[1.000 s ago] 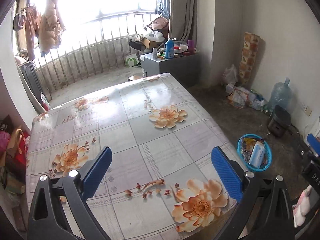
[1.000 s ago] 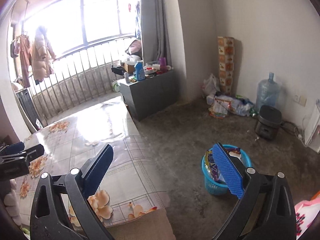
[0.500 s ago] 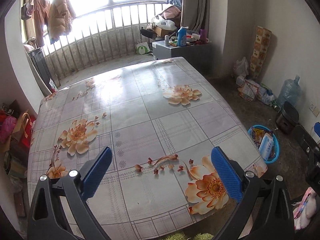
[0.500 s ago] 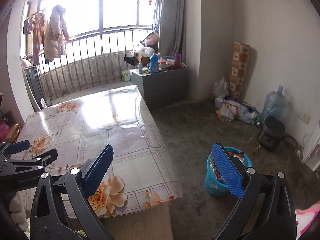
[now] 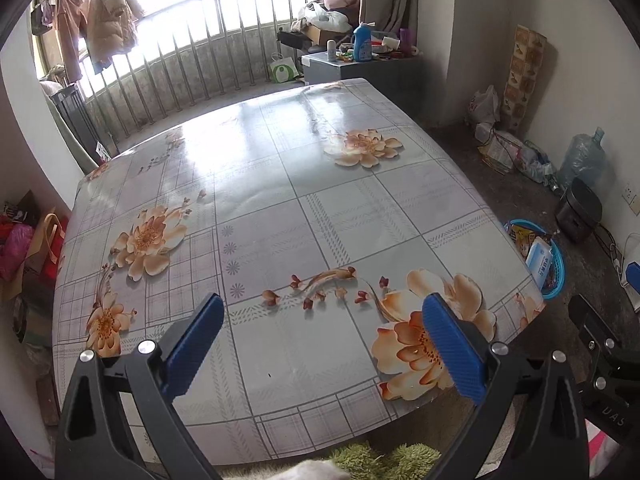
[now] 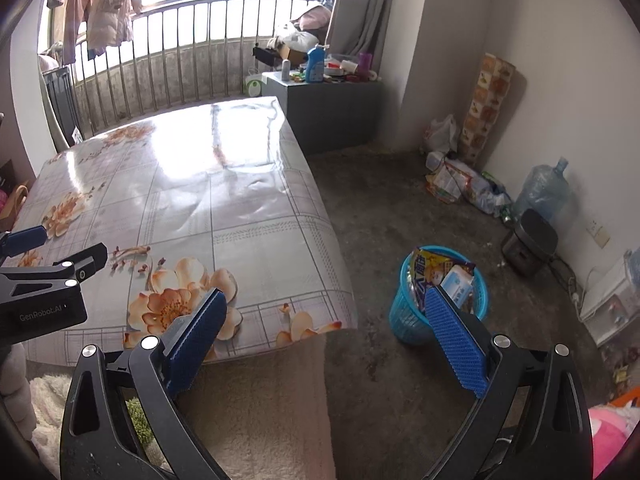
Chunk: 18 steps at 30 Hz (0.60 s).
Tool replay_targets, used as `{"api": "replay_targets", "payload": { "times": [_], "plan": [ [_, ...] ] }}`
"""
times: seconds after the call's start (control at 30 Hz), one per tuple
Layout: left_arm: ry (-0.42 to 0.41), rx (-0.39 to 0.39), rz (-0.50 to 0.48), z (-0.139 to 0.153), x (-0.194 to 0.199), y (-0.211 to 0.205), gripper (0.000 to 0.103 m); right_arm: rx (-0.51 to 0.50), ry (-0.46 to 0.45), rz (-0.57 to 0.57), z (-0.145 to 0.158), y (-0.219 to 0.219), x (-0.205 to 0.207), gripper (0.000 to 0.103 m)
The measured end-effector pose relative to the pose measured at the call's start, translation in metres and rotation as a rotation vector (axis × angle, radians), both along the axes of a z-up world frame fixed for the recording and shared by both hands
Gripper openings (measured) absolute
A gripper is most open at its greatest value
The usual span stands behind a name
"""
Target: Collect trash
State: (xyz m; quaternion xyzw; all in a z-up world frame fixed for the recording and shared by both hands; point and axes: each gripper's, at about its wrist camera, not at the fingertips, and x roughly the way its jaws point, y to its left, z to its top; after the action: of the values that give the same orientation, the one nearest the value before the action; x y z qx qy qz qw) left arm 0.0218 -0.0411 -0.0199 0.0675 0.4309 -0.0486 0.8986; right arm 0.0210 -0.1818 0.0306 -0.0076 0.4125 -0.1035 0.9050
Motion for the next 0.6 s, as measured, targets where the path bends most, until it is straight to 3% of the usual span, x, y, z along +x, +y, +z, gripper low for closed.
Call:
{"api": "replay_targets", "payload": {
  "times": [0.17, 0.6],
  "plan": [
    [0.037, 0.028, -0.008, -0.008, -0.003, -0.003, 0.097, -0.011, 0.073, -0.033, -0.016, -0.006, -0.004, 0.095],
    [0.036, 0.044, -0.039, -0.008, -0.008, -0.008, 0.097, -0.020, 0.100, -0.113, -0.012, -0.026, -0.014, 0.095]
  ]
}}
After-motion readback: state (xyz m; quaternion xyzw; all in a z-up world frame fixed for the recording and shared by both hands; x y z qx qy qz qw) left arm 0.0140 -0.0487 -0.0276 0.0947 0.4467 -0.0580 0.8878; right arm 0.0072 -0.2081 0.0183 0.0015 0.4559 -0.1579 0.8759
